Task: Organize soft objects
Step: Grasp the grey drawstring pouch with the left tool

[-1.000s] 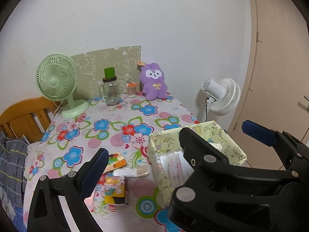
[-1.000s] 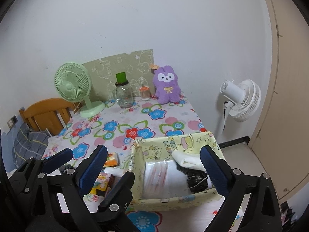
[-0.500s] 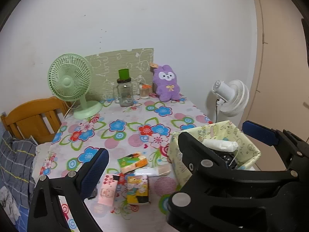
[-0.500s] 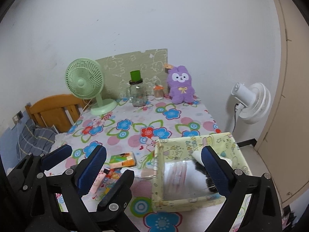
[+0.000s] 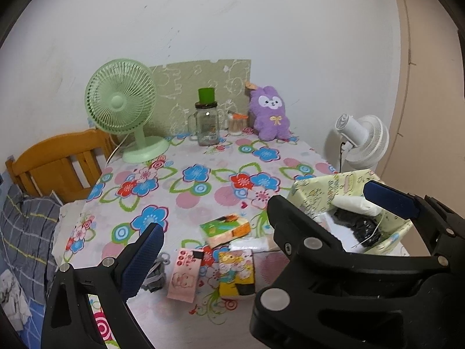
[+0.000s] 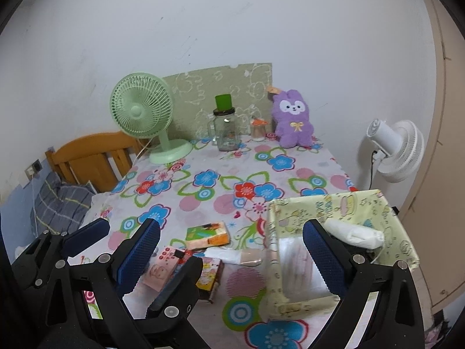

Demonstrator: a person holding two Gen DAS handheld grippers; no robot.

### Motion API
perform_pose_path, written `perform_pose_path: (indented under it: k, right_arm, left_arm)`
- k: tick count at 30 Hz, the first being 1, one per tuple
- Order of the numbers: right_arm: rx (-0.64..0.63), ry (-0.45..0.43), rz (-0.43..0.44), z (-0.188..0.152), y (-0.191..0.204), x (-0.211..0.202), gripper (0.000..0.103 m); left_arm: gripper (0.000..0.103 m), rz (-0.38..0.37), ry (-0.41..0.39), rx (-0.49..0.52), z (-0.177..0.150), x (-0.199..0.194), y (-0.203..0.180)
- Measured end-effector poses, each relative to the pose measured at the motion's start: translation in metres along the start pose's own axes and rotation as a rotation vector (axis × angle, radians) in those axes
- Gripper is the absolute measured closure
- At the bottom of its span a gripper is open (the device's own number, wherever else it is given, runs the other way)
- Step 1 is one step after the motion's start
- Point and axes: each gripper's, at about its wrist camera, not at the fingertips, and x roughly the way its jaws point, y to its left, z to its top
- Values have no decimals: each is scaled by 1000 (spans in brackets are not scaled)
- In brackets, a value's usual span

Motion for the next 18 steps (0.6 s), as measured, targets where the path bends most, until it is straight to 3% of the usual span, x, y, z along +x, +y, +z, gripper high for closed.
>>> perform_pose_path:
  k: [18]
  right_arm:
    - [-30,52,30,-16,30,35,7]
  left_arm:
    - [8,51,53,-39,-18,21,36]
